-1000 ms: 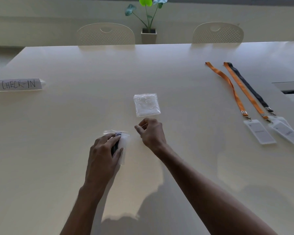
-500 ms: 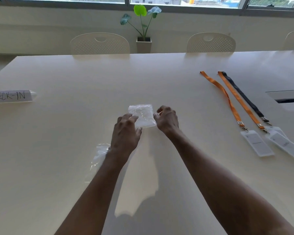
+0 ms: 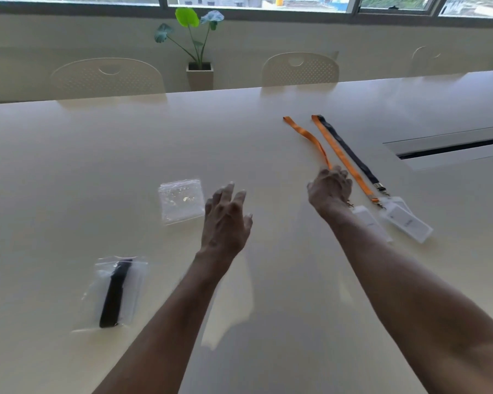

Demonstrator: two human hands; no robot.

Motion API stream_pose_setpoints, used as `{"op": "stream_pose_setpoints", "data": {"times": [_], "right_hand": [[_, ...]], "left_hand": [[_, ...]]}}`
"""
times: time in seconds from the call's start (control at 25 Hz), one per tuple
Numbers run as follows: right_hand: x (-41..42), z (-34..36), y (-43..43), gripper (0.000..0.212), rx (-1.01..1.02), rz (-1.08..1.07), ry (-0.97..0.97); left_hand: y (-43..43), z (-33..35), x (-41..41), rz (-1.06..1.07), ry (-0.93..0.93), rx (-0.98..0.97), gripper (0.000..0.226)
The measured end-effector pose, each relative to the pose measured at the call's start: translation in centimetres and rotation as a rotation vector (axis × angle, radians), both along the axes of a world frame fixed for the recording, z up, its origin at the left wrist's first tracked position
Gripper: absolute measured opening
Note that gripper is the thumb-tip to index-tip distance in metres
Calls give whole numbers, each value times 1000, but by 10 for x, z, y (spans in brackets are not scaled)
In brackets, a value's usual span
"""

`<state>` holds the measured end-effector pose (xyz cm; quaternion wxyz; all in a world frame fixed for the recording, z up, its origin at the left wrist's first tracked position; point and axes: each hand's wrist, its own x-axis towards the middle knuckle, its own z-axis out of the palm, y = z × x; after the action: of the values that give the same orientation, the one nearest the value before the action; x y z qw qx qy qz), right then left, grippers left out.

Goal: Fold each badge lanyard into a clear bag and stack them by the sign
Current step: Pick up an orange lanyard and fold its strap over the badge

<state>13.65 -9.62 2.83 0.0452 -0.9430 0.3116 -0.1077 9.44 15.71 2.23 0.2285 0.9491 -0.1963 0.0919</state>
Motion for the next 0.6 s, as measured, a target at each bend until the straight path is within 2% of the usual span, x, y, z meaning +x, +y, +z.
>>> {"op": "stream_pose_setpoints", "data": {"times": [0.16, 0.24, 0.44, 0.6], "right_hand": [[-28, -6, -49, 59, 69, -86, 269], [-36, -9, -62, 64, 119, -61, 299], [-46, -8, -78, 31, 130, 48, 171], [-55, -8, -80, 26, 136, 130, 105]], "left_hand": [[-73, -3, -22, -82, 36, -24, 57], [-105, -1, -31, -109, 53, -24, 56], [-156, 0, -42, -139, 106, -35, 52], [-180, -1, -46, -125, 160, -61, 49]]}}
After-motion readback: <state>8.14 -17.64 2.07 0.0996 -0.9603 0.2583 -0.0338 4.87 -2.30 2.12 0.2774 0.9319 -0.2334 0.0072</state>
